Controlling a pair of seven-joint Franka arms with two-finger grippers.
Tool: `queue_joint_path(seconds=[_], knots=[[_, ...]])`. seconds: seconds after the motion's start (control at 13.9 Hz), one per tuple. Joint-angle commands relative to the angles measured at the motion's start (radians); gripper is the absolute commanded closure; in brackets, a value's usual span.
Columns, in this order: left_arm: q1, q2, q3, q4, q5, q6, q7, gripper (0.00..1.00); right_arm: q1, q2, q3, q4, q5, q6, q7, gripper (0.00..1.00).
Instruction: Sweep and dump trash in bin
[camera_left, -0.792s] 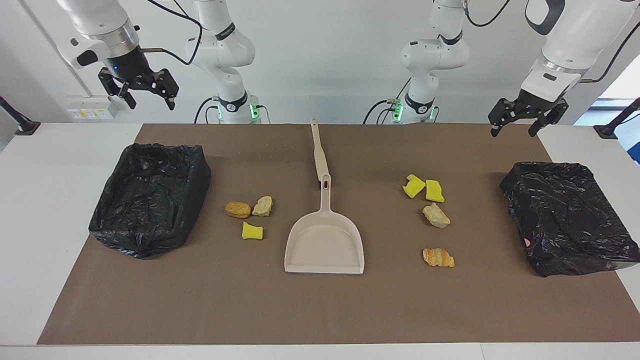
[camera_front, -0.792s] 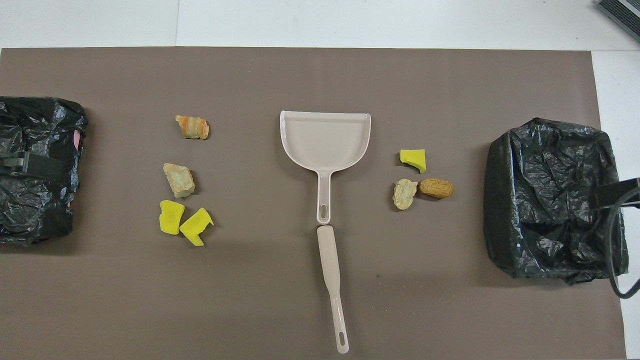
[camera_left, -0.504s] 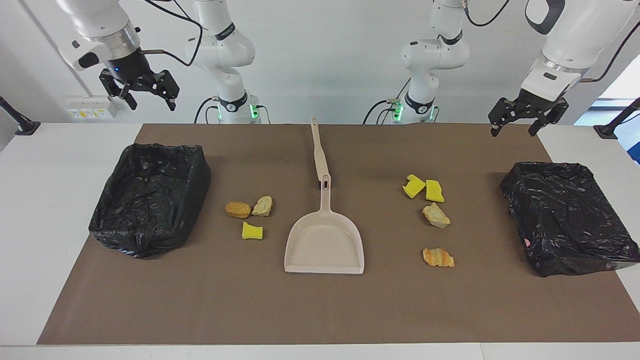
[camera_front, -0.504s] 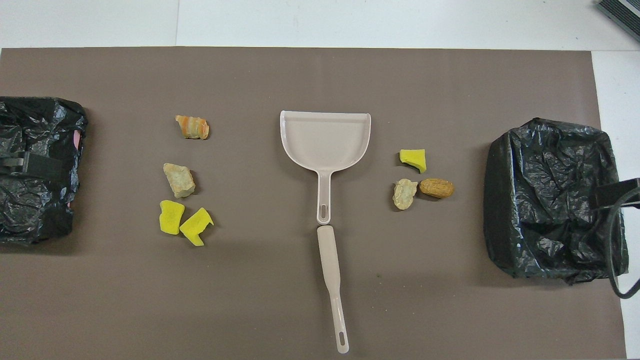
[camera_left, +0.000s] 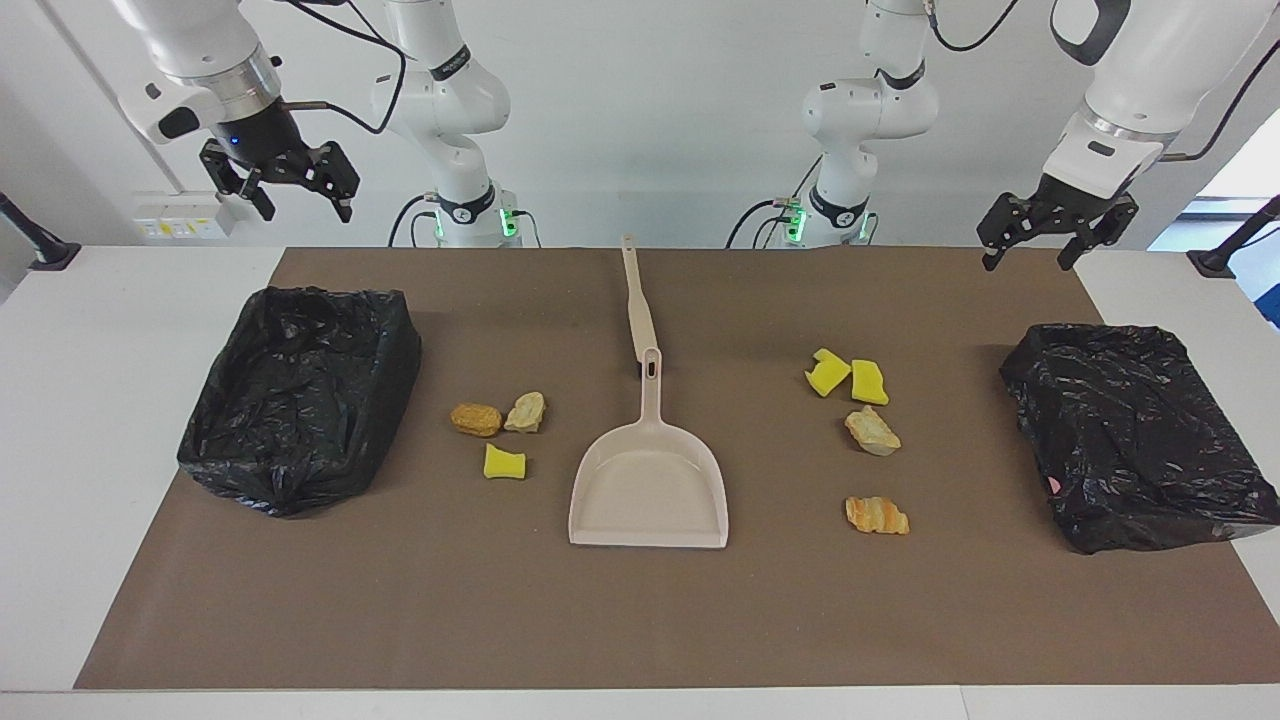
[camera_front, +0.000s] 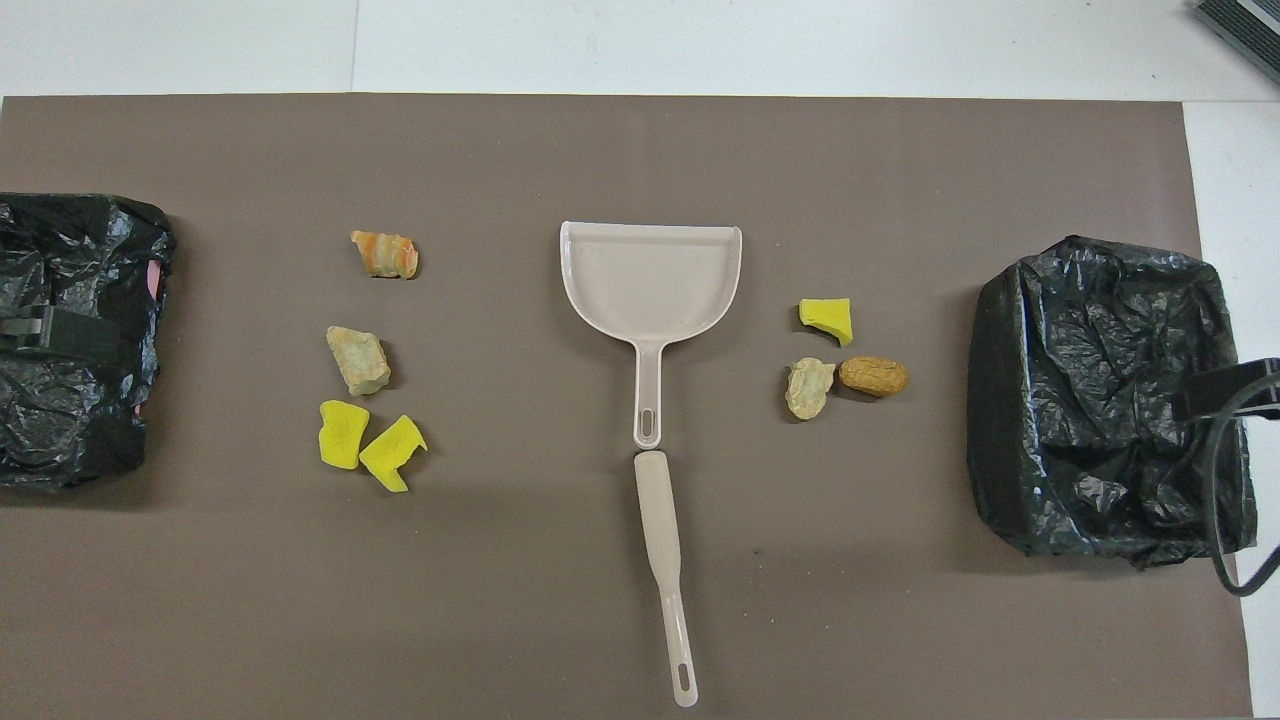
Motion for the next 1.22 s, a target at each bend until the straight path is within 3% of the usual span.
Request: queue_joint_path(seconds=[0.0, 1.15], knots=[[0.004, -0.019, 0.001, -0.014, -0.004, -0.01, 0.005, 0.0, -0.006, -0.026, 0.004, -0.038, 0.003, 0.024, -0.003, 0.0], [0.004, -0.026, 0.001, -0.025, -0.004, -0.016, 0.005, 0.0, 0.003, -0.015, 0.004, -0.053, 0.002, 0.055, -0.002, 0.0]])
